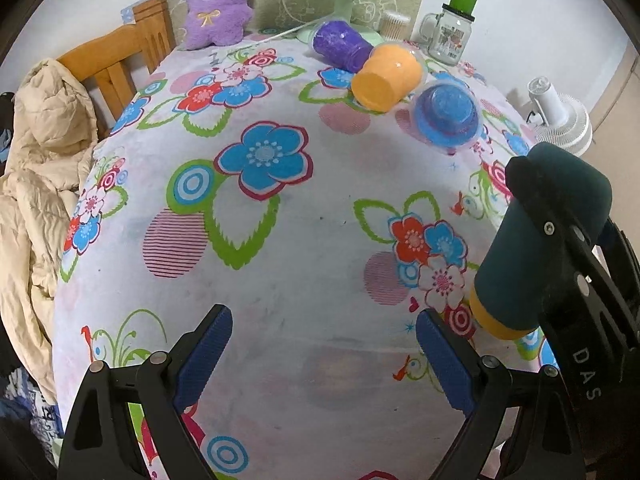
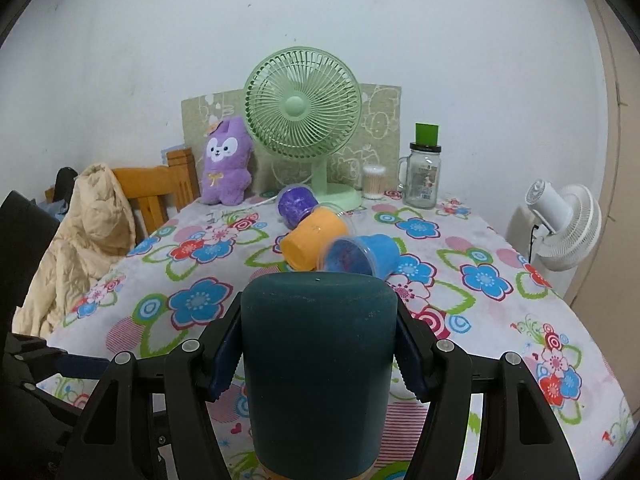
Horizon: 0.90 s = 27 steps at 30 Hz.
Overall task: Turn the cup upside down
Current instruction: 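Rotate the teal cup with the right tool so its yellow rim faces down, then lower the teal cup rim-down onto the tablecloth and open the right tool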
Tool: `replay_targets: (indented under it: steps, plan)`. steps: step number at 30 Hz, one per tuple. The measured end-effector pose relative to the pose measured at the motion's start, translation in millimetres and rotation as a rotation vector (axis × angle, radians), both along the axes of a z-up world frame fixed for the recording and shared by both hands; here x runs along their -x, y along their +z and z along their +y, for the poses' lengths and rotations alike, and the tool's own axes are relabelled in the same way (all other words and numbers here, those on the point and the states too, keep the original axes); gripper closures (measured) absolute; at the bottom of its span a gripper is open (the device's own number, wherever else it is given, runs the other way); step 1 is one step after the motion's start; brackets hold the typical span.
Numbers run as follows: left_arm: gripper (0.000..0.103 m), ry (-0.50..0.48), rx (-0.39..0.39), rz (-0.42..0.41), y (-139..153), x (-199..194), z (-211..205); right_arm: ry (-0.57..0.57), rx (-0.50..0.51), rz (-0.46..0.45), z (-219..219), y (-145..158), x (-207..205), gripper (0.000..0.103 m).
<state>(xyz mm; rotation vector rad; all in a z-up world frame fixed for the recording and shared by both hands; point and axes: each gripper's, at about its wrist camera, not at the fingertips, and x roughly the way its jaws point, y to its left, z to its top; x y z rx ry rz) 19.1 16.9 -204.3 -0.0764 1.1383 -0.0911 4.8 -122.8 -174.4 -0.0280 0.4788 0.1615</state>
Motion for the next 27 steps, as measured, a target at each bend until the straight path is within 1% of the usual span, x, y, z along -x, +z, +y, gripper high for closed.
replay_targets:
  steps: [4, 9, 11, 15, 17, 19, 21, 23, 24, 27]
  plan:
    - [0.008, -0.015, 0.001, 0.014, -8.3, 0.3, -1.0, -0.02, -0.021, 0.024, -4.2, -11.1, 1.8, 0.035]
    - [0.008, -0.029, 0.009, 0.031, -14.2, 1.6, -2.4, -0.014, -0.034, 0.006, -5.7, -10.0, 6.9, 0.035]
    - [0.008, -0.04, 0.002, 0.035, -14.5, 2.3, -3.2, -0.011, -0.036, 0.015, -5.4, -13.4, 9.0, 0.035]
    - [0.008, -0.044, -0.007, 0.042, -14.6, 4.0, -2.6, 0.001, 0.001, 0.007, 0.1, -13.1, 17.4, 0.034]
    - [0.008, -0.043, -0.006, 0.051, -15.2, 5.0, -2.0, 0.0, -0.004, 0.022, -0.3, -14.1, 18.1, 0.033]
    - [0.008, -0.046, -0.011, 0.053, -15.0, 6.9, -2.1, -0.013, -0.01, 0.05, -2.5, -16.1, 16.8, 0.027]
    - [0.008, -0.046, -0.005, 0.058, -15.0, 9.0, -1.6, -0.024, -0.017, 0.061, -5.0, -16.6, 18.0, 0.016]
    - [0.008, -0.043, -0.004, 0.062, -15.0, 10.7, -0.8, -0.035, -0.02, 0.067, -6.6, -15.8, 20.3, 0.01]
    - [0.008, -0.044, -0.003, 0.066, -14.9, 11.8, -0.7, -0.036, -0.023, 0.074, -7.1, -15.6, 20.9, 0.008]
    - [0.008, -0.048, -0.007, 0.072, -12.5, 15.4, -1.0, -0.041, -0.022, 0.098, -6.9, -14.6, 22.4, 0.006]
